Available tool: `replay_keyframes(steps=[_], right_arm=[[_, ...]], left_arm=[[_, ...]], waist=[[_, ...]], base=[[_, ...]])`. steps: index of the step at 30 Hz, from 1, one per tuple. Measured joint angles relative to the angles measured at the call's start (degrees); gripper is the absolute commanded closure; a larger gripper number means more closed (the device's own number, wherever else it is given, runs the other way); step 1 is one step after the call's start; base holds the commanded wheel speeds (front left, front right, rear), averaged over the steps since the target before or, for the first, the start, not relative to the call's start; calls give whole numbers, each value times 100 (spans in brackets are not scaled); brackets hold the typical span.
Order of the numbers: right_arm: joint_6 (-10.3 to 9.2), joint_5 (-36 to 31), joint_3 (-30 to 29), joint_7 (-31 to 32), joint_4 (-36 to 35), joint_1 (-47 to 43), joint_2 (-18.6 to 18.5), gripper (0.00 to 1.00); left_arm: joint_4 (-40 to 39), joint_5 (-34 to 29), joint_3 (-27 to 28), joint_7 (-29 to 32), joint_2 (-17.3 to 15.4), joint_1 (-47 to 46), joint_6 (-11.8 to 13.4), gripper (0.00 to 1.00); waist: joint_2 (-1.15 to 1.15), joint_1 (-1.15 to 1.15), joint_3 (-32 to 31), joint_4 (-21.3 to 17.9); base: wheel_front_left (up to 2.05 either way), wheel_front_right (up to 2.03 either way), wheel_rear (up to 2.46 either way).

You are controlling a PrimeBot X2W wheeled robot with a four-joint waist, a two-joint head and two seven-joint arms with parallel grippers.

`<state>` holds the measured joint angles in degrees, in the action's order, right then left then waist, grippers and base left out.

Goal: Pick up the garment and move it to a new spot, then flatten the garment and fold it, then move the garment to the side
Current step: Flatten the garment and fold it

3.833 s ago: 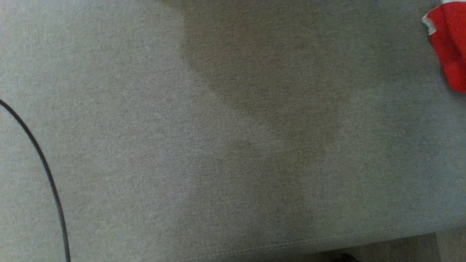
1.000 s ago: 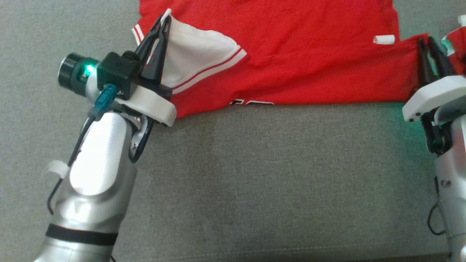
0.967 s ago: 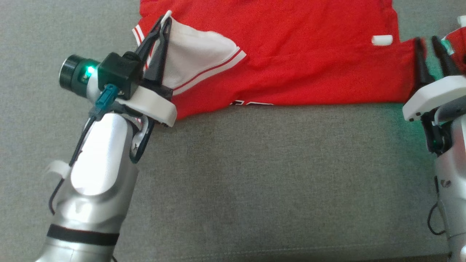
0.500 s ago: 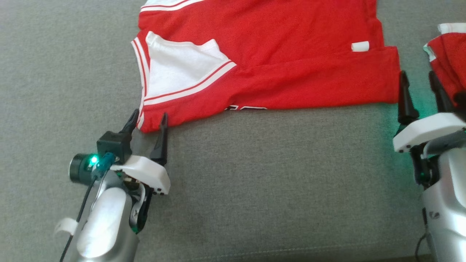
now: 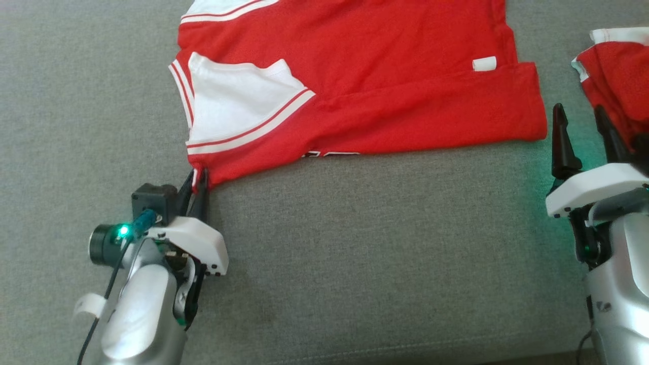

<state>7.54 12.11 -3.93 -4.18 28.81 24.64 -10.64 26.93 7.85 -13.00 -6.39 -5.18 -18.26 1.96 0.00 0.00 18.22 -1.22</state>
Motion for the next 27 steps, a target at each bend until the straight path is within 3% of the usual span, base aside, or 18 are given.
replay_keyframes(steps=[14,27], right_arm=[[0,455,-26,593,647,-246,54,0],[0,666,219,513,1669,529,-99,0]], left_arm=[[-360,190,-108,188,-172,163,-202,100],[-502,190,-283,327,-224,169,-248,100]], waist=[[0,0,-308,235],[0,0,-275,456]], base=[[0,0,0],[0,0,0]])
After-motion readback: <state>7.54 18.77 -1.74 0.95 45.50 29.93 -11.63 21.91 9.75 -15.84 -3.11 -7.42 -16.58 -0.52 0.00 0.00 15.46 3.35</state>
